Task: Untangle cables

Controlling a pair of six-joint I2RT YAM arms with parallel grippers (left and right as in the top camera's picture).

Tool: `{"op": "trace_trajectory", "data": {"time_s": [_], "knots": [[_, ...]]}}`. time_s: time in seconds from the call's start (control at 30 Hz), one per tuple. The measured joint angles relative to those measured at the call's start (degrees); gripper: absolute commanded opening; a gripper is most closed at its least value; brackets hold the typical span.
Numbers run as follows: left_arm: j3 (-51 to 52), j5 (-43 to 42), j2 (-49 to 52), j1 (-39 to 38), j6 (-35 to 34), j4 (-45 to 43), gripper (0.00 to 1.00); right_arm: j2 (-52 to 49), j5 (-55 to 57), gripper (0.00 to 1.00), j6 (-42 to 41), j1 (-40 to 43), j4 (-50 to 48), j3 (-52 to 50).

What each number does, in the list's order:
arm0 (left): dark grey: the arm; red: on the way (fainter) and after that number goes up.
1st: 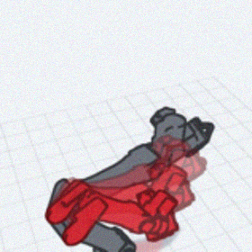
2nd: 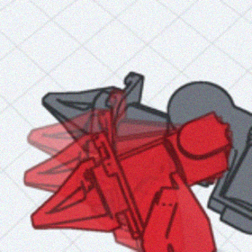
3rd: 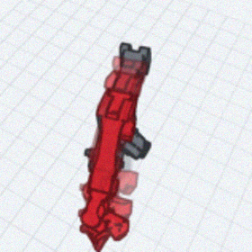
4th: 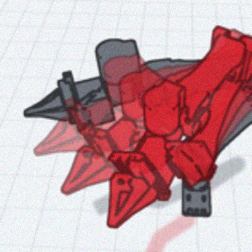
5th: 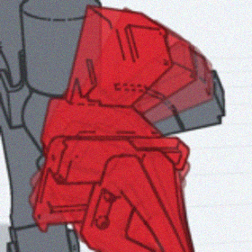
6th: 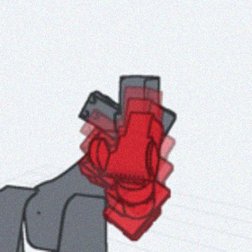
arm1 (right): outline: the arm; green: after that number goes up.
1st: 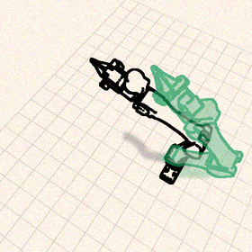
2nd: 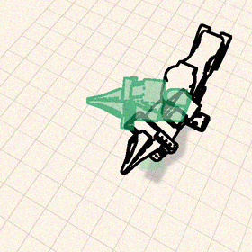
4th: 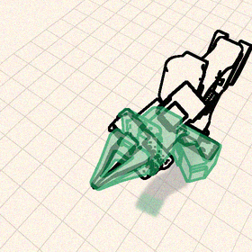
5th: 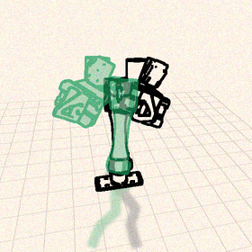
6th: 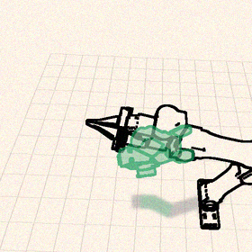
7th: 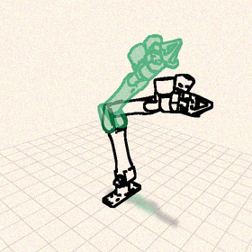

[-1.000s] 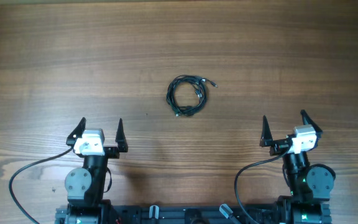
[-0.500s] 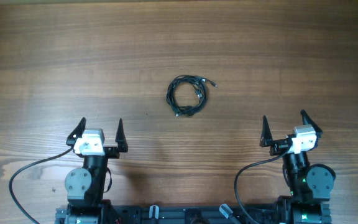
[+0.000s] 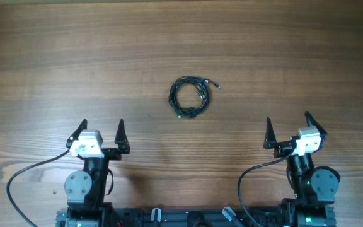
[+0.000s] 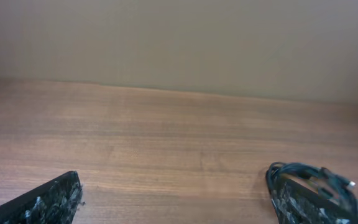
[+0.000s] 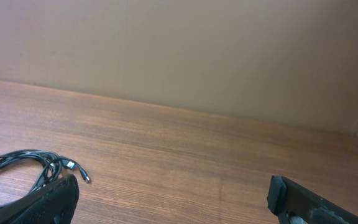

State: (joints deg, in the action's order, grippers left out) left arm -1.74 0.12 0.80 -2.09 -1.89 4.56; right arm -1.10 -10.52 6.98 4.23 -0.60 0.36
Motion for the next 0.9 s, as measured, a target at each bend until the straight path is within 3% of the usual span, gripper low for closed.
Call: {"op": "trace_trajectory", "data": {"time_s": [0.47, 0.9], "knots": [[-16.22, -0.02, 2.91, 0.0, -1.05, 6.84, 1.0, 0.0, 0.0, 1.0, 0.0, 0.0, -0.02, 0.0], [-42.8, -1.77, 27.17, 0.0, -1.09, 14.45, 1.0, 0.0, 0.0, 1.0, 0.02, 0.0, -0.02, 0.0]]}}
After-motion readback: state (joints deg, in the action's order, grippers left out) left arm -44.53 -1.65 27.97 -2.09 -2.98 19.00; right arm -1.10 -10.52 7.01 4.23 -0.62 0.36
